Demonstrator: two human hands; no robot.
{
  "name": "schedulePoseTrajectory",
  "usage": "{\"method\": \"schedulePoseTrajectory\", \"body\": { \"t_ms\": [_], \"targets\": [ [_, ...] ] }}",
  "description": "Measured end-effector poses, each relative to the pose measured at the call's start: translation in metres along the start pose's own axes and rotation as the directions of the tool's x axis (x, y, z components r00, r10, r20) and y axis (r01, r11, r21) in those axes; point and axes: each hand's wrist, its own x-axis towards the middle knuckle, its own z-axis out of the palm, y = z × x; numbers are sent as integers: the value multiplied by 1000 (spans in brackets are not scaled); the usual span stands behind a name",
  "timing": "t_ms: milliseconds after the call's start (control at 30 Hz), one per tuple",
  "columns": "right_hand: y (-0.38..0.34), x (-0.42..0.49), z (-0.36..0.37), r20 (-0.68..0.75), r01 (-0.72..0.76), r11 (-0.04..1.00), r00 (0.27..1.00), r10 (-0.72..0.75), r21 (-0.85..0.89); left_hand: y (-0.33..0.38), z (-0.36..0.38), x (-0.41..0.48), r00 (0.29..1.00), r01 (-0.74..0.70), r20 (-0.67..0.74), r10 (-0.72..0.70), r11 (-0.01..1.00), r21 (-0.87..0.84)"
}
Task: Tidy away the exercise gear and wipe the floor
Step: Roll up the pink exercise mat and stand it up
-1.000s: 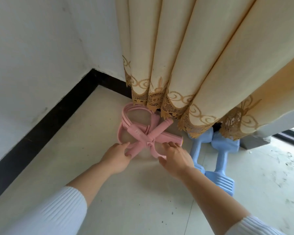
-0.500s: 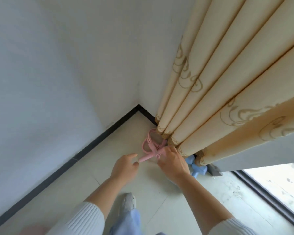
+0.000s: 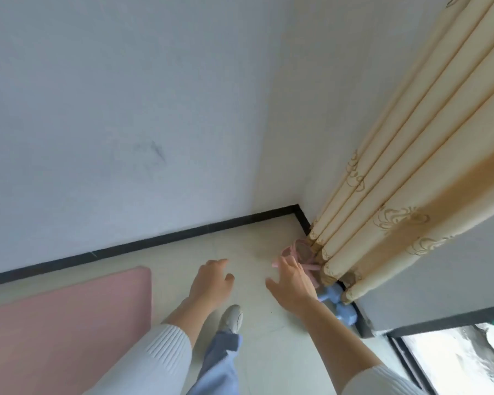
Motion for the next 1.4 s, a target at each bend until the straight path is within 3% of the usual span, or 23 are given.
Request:
{"method": "schedulePoseTrajectory", "body": {
  "t_ms": [267, 567, 767, 967, 1233, 1400],
  "targets": [
    [-114, -104, 14, 119, 232, 970, 968, -223, -67, -73, -60, -160, 972, 112, -196, -131, 988, -107],
    [-268, -191, 107, 222, 394, 915, 903, -368, -83, -219, -126, -285, 913, 257, -295, -282, 959, -122],
    [-359, -255, 193, 240, 292, 954, 932, -270, -61, -339, -161, -345, 947, 207, -238, -214, 977, -56],
    [-407, -298, 260, 264, 146, 989, 956, -131, -36, -433, -187, -368, 972, 218, -95, -214, 975, 42],
    [-426, -248, 336, 266, -18, 998, 963, 34, -63, -510, -192, -295, 995, 101, 14, -103, 988, 116],
    [-435, -195, 422, 255, -103, 994, 961, 111, -44, -579, -162, -236, 992, 67, 93, -80, 988, 137]
  ]
}}
